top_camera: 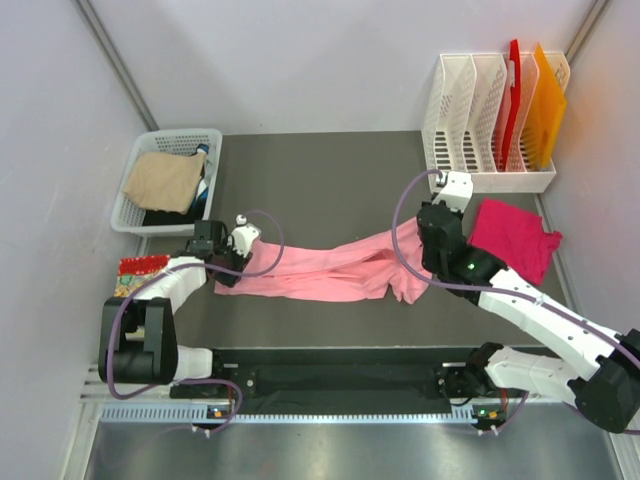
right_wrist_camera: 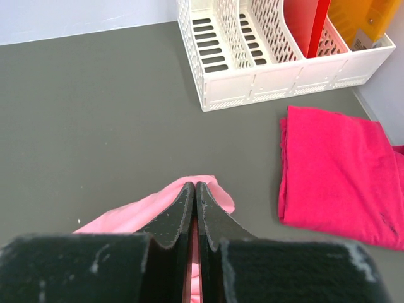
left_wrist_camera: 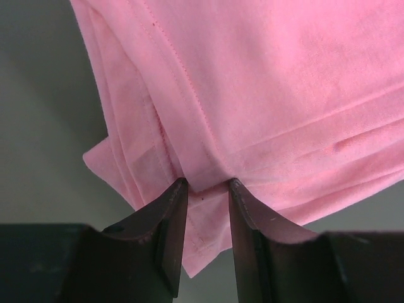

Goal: Fold and stack the t-shirts
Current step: Flatten out the tshirt

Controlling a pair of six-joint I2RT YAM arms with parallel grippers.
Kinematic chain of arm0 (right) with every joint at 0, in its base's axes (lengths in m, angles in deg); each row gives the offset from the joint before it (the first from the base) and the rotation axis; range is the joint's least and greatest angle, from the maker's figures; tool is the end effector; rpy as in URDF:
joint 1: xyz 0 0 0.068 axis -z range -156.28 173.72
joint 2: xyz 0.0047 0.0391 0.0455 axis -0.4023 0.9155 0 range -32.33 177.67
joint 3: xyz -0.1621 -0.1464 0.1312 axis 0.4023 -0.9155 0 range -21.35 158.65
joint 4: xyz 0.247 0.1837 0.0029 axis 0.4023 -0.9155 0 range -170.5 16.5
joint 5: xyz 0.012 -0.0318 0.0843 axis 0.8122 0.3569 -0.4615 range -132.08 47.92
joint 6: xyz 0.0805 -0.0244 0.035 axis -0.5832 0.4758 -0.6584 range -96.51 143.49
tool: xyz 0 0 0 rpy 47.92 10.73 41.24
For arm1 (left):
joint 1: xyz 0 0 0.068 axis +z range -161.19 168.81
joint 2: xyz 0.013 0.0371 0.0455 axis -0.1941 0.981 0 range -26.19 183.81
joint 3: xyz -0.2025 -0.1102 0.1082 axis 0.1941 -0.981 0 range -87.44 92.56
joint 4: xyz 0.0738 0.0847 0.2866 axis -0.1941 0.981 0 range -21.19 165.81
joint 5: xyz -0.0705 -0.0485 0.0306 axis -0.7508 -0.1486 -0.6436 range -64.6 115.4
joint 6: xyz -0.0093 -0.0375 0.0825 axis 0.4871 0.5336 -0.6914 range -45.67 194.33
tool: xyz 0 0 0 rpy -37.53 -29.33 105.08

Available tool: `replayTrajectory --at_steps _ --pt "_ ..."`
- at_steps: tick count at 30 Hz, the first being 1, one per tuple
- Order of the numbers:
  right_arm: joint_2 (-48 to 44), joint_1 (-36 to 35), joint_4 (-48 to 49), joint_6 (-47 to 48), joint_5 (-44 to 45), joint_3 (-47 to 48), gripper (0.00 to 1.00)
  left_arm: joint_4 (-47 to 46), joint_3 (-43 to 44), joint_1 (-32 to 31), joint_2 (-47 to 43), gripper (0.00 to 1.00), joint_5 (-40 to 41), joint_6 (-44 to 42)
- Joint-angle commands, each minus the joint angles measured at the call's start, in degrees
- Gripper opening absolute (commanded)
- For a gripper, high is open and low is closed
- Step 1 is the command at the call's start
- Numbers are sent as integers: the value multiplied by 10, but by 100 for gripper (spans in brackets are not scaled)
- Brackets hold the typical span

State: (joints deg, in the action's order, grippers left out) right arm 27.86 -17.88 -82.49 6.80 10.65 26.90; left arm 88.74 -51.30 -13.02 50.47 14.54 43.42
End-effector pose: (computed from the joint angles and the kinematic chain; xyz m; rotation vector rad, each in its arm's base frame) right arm 0.2774 0.1594 0.2802 0.1990 1.7807 -0.1658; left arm 0.3011 -0.0250 0.0725 0.7941 2.4722 -0.0668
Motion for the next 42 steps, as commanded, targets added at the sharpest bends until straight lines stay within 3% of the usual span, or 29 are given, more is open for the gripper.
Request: replayTrajectory --at_steps 1,23,42 --pt "3 -8 21 -3 6 2 0 -40 18 4 2 38 1 4" --pt "17 -9 29 2 4 2 0 -45 51 3 24 38 -13 19" --pt "14 -10 32 2 4 -3 0 -16 46 3 -28 38 -36 17"
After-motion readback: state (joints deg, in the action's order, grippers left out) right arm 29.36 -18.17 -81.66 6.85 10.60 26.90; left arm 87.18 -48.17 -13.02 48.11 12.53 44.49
